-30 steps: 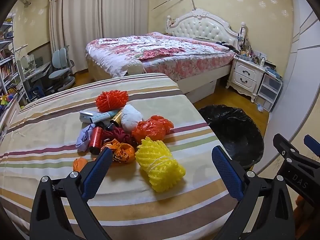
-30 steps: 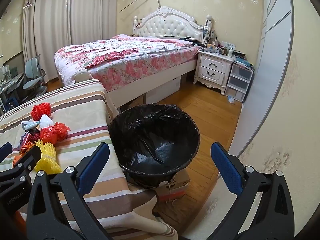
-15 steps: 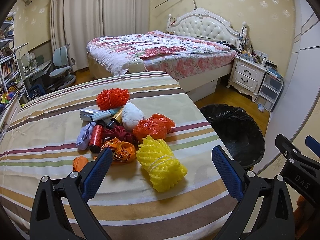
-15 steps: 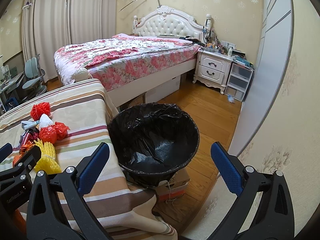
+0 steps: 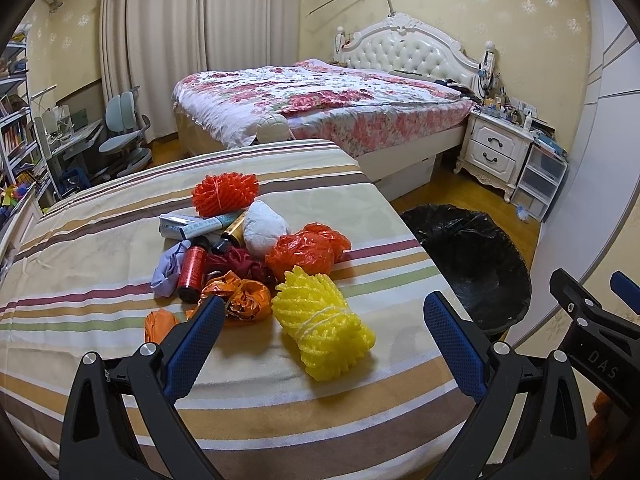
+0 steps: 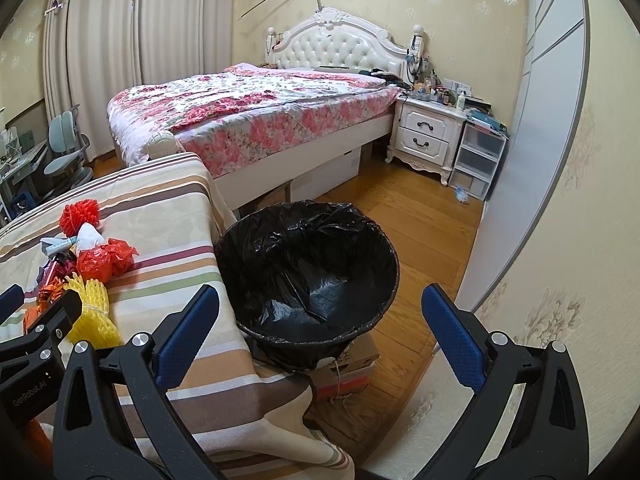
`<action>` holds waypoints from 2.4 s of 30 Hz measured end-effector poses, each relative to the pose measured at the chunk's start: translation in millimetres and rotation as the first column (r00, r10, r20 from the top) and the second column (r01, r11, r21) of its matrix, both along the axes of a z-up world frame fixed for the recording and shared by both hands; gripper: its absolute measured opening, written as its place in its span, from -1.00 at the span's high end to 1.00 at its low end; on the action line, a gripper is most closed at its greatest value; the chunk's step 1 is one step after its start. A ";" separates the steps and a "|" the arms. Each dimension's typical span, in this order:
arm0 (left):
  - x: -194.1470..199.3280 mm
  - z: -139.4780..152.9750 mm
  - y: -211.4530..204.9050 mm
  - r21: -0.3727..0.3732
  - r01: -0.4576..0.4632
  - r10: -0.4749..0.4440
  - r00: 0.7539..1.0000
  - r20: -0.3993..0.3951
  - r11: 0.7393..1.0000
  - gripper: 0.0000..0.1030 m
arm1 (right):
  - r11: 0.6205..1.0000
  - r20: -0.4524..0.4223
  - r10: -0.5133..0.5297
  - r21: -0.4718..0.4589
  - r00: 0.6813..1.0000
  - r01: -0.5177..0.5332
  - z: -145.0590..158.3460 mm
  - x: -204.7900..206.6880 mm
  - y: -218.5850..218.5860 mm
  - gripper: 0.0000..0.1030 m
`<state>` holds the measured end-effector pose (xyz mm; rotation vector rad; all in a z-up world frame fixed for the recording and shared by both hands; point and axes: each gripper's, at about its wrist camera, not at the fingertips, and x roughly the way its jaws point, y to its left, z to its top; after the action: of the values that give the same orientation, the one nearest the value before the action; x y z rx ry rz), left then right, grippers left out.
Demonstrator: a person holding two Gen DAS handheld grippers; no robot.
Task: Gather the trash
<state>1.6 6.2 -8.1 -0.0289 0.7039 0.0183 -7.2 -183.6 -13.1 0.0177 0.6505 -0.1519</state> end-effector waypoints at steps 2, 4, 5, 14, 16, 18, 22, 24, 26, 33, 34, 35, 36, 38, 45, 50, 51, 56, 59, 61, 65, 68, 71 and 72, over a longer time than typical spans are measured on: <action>0.0 -0.4 0.4 0.001 0.000 0.000 1.000 0.000 1.000 -0.88 | 1.000 -0.001 -0.001 0.000 1.000 0.001 -1.9 -1.9 -0.9 -0.92; 0.0 -0.8 0.8 0.000 -0.001 0.001 1.000 0.000 1.000 -0.88 | 1.000 -0.001 0.000 0.000 1.000 0.000 -3.0 -2.6 -1.3 -0.92; 0.0 -0.8 0.8 0.000 0.000 0.000 1.000 -0.001 1.000 -0.88 | 1.000 -0.001 -0.001 0.000 1.000 0.001 -3.3 -3.1 -1.4 -0.92; 0.2 -0.4 0.8 0.000 -0.001 0.001 1.000 -0.002 1.000 -0.88 | 1.000 -0.007 -0.002 0.000 1.000 0.002 -7.0 -3.5 -2.5 -0.92; 0.3 -0.3 0.8 0.000 -0.001 0.001 1.000 -0.002 1.000 -0.88 | 1.000 -0.007 -0.002 0.000 1.000 0.002 -8.5 -4.9 -3.2 -0.92; 0.3 -0.3 0.8 0.000 -0.001 0.001 1.000 -0.002 1.000 -0.88 | 1.000 -0.008 -0.001 0.000 1.000 0.001 -6.7 -3.1 -2.3 -0.92; 0.4 -0.2 0.8 0.000 -0.001 0.001 1.000 -0.002 1.000 -0.88 | 1.000 -0.010 -0.002 -0.001 1.000 0.002 -8.3 -4.3 -3.1 -0.92; 0.4 -0.1 0.8 0.000 -0.001 0.001 1.000 -0.002 1.000 -0.88 | 1.000 -0.011 -0.003 0.000 1.000 0.003 -10.1 -5.8 -3.7 -0.92; 0.5 0.0 0.9 0.000 -0.001 0.001 1.000 -0.003 1.000 -0.88 | 1.000 -0.011 -0.003 -0.001 1.000 0.003 -10.3 -5.2 -3.3 -0.92; -0.1 -2.9 4.7 -0.023 0.004 -0.004 1.000 -0.009 1.000 -0.88 | 1.000 -0.019 -0.004 -0.001 1.000 0.004 -16.6 -5.2 -4.7 -0.92; -0.4 -4.3 6.1 -0.025 0.004 -0.005 1.000 -0.009 1.000 -0.88 | 1.000 -0.021 -0.005 -0.001 1.000 0.005 -18.5 -5.5 -5.0 -0.92; -0.8 -4.7 7.1 -0.025 0.004 -0.004 1.000 -0.009 1.000 -0.88 | 1.000 -0.021 -0.005 -0.001 1.000 0.005 -17.7 -4.8 -4.7 -0.92; -0.9 -4.8 7.1 -0.020 0.001 -0.001 1.000 -0.009 1.000 -0.88 | 1.000 -0.020 -0.004 0.001 1.000 0.004 -18.3 -5.4 -4.9 -0.92; 0.1 -5.0 10.7 -0.013 -0.004 0.004 1.000 -0.011 1.000 -0.88 | 1.000 -0.021 -0.001 0.004 1.000 0.001 -18.3 -4.6 -4.2 -0.92; -3.0 -10.3 39.0 0.007 -0.048 0.048 0.998 -0.042 0.999 -0.87 | 0.999 -0.036 0.047 0.026 0.998 -0.046 -30.2 -9.8 8.5 -0.92; -10.9 -18.9 74.0 0.028 -0.102 0.104 0.992 -0.072 0.994 -0.87 | 0.993 -0.054 0.113 0.030 0.992 -0.111 -27.6 -10.4 34.6 -0.92; -12.6 -21.0 81.9 0.032 -0.117 0.120 0.990 -0.081 0.993 -0.87 | 0.992 -0.060 0.125 0.032 0.990 -0.124 -25.4 -8.2 39.9 -0.92; -18.6 -33.4 115.8 0.041 -0.183 0.186 0.974 -0.126 0.982 -0.86 | 0.984 -0.077 0.179 0.039 0.981 -0.176 -23.6 -3.0 61.8 -0.92; -19.7 -39.8 126.9 0.046 -0.207 0.212 0.966 -0.147 0.977 -0.85 | 0.978 -0.089 0.205 0.049 0.975 -0.201 -23.1 2.7 71.4 -0.92; -18.1 -43.6 129.1 0.042 -0.212 0.216 0.962 -0.166 0.976 -0.75 | 0.976 -0.097 0.216 0.050 0.972 -0.212 -22.9 7.8 78.5 -0.92; -8.3 -53.4 134.3 -0.017 -0.187 0.179 0.959 -0.221 0.982 -0.42 | 0.972 -0.111 0.232 0.053 0.966 -0.228 -23.0 12.8 85.2 -0.92; -8.1 -54.6 135.2 0.013 -0.179 0.177 0.962 -0.207 0.984 -0.35 | 0.970 -0.119 0.241 0.044 0.963 -0.238 -24.9 18.9 88.5 -0.92; -7.2 -53.5 135.2 0.024 -0.165 0.167 0.967 -0.195 0.986 -0.13 | 0.968 -0.126 0.250 0.039 0.960 -0.247 -26.7 21.7 93.0 -0.92; -6.4 -53.1 135.4 0.022 -0.160 0.161 0.968 -0.191 0.987 -0.04 | 0.967 -0.128 0.254 0.039 0.959 -0.251 -26.5 22.0 94.5 -0.92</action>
<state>-4.9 141.6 -61.2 -0.0784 0.8936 0.1808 14.8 -89.1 -39.6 -0.0542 0.7808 0.1023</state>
